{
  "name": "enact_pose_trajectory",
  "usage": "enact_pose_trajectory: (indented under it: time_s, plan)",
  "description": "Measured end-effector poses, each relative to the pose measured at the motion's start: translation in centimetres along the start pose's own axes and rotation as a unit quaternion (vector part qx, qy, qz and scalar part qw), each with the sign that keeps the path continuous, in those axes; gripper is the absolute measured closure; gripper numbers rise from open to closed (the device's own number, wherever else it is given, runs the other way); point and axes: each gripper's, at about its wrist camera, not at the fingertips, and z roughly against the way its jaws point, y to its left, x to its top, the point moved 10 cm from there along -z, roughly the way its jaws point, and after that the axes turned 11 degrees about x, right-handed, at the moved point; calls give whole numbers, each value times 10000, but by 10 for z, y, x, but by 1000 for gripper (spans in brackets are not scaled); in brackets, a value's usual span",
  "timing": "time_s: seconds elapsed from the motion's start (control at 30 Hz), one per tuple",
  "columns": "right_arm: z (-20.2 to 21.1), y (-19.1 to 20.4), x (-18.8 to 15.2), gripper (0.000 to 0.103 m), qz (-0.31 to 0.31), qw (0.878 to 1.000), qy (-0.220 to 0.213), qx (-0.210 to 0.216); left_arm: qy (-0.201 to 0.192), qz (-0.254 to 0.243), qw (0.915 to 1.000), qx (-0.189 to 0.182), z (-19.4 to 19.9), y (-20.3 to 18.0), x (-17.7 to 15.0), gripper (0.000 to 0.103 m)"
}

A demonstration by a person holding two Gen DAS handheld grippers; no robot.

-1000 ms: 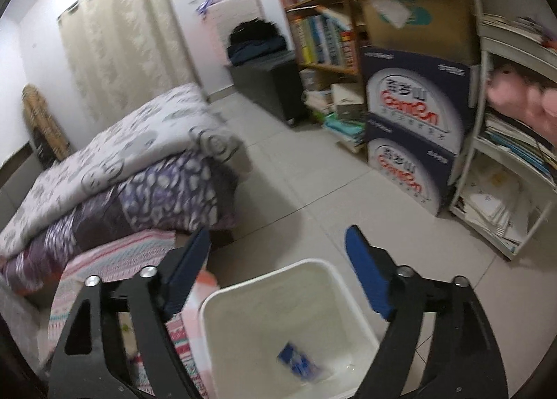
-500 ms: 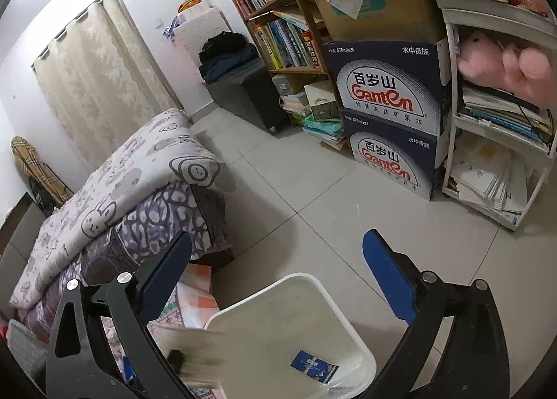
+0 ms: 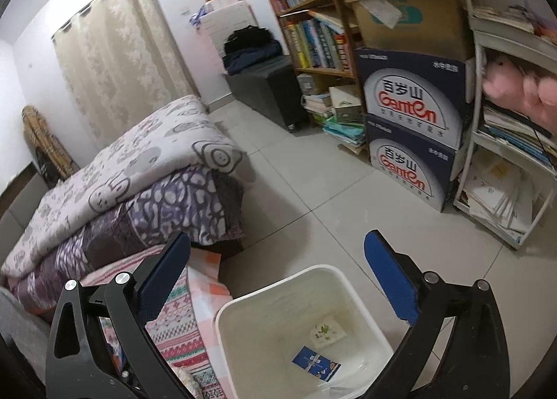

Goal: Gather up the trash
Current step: 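Open both tools to drop the cup and sheet into the bin, then reach to the red paper cup and grasp it with the left tool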

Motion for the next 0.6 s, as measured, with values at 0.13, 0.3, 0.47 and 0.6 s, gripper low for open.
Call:
enact_pose_trajectory:
  time_s: [0.13,0.3,0.47,0.6]
  plan:
    - [-7,26,-15,7,301,9993,170,119,83,238,9989,388,-4,36,-2,32]
    - [-14,58,-33,7,703,9966,338,253,130,476,9939,986,-6,86,-7,23]
    - [-21,87,-52,7,999,9927,528,431,179,486,9861,1579,-3,131,-19,19]
    - [-26,112,-68,7,1155,9890,706,601,351,554,9820,1773,-3,159,-32,18]
